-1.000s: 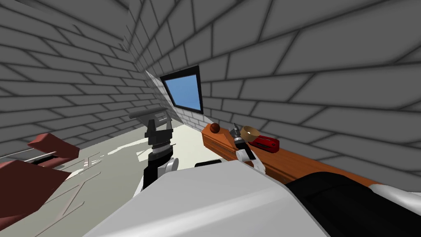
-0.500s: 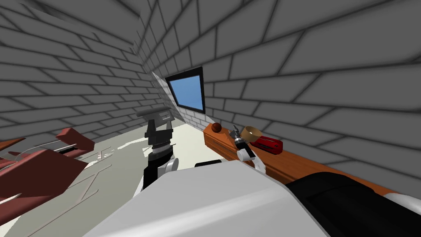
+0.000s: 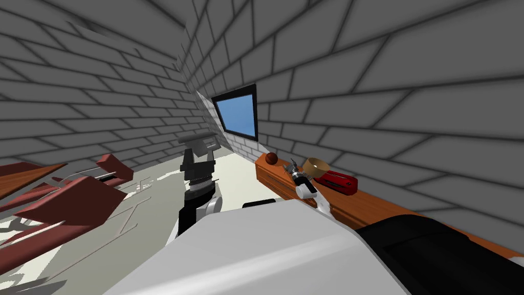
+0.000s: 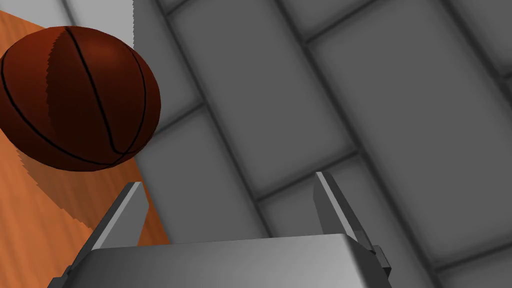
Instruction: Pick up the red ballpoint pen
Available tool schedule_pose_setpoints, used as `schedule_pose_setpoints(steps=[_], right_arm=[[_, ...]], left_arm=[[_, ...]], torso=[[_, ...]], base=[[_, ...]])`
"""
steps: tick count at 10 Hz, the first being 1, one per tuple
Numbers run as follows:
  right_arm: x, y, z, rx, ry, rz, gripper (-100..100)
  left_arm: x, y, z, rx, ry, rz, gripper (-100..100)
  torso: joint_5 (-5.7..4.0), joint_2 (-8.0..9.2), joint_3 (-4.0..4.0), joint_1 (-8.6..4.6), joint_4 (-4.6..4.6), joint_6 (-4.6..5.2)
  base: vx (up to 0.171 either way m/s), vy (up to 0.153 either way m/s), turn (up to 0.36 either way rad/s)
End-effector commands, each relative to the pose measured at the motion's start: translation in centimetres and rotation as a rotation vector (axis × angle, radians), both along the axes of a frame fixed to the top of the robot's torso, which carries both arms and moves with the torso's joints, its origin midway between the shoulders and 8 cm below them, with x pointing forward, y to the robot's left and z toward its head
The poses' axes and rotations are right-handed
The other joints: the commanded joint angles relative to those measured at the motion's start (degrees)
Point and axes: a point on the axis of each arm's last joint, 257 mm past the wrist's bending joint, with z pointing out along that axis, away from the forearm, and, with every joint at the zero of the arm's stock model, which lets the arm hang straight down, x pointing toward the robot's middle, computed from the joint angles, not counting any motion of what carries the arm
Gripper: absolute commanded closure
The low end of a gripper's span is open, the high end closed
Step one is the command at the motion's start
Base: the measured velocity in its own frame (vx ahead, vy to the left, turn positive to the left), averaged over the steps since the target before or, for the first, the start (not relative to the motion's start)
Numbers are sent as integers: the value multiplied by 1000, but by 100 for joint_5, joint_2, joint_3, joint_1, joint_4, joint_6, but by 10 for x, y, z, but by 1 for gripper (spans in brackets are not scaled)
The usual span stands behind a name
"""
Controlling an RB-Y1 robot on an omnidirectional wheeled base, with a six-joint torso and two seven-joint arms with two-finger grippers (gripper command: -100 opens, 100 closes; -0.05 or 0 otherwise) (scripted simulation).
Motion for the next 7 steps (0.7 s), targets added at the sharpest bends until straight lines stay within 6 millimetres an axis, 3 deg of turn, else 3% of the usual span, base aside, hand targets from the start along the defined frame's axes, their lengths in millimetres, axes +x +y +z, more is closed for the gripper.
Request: schedule_pose_setpoints(steps=[1,2,4,5,7], right_arm=[[1,-4,-16,63,42,-7,-100],[2,-13,-38,116,109,-15,-100],[1,-15,-43,167,117,-25,-100],[1,-24,-65,228,184,-39,-100],[-1,-26,-71,264,193,-50,-100]], left_arm=[[0,0,0,0,0,0,0],[0,0,0,0,0,0,0],[0,0,0,0,0,0,0],[0,0,0,0,0,0,0],[0,0,0,0,0,0,0]], torso=[[0,0,0,0,0,0],[0,0,0,-2,0,3],[-1,5,3,-3,1,4],[-1,0,0,-5,1,4],[0,-1,0,-4,0,4]], base=[[-26,18,84],[-37,24,141],[-23,12,30],[-20,18,158],[-13,10,37]])
